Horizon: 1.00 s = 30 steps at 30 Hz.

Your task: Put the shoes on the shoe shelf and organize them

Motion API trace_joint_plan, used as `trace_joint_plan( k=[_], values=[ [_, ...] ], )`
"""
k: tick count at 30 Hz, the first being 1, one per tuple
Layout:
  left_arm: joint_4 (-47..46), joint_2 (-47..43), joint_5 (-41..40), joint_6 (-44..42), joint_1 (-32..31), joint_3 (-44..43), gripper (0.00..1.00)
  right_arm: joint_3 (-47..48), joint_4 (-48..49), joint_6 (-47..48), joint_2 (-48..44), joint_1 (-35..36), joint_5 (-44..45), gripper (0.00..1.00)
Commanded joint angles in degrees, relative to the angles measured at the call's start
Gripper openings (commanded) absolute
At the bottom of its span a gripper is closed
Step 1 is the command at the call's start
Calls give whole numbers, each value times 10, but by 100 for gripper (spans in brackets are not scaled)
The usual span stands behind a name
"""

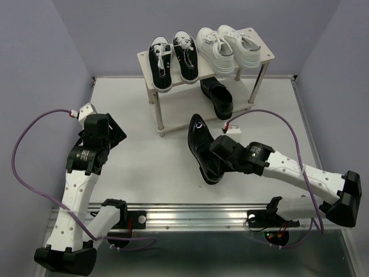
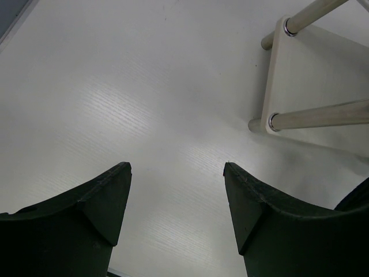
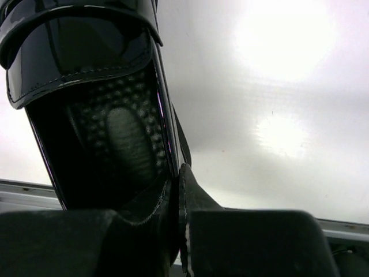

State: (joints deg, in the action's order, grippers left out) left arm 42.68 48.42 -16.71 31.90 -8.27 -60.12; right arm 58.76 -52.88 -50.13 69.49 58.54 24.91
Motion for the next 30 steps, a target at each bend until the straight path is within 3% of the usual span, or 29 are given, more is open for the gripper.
trace_joint_plan(
  k=[1, 10, 20, 30],
  values=[
    [-7, -2, -8, -6, -2, -10, 76, 108, -14, 62, -3, 1, 66, 1],
    [-15, -3, -5, -5, -1, -2, 76, 216, -19, 119, 87, -64, 84, 1],
    [4, -4, -18, -13, -2, -25, 76, 227, 147, 224, 132, -147, 74, 1],
    [2, -8, -9, -4, -1, -16, 76, 270, 250, 247, 223, -202, 37, 1]
  ],
)
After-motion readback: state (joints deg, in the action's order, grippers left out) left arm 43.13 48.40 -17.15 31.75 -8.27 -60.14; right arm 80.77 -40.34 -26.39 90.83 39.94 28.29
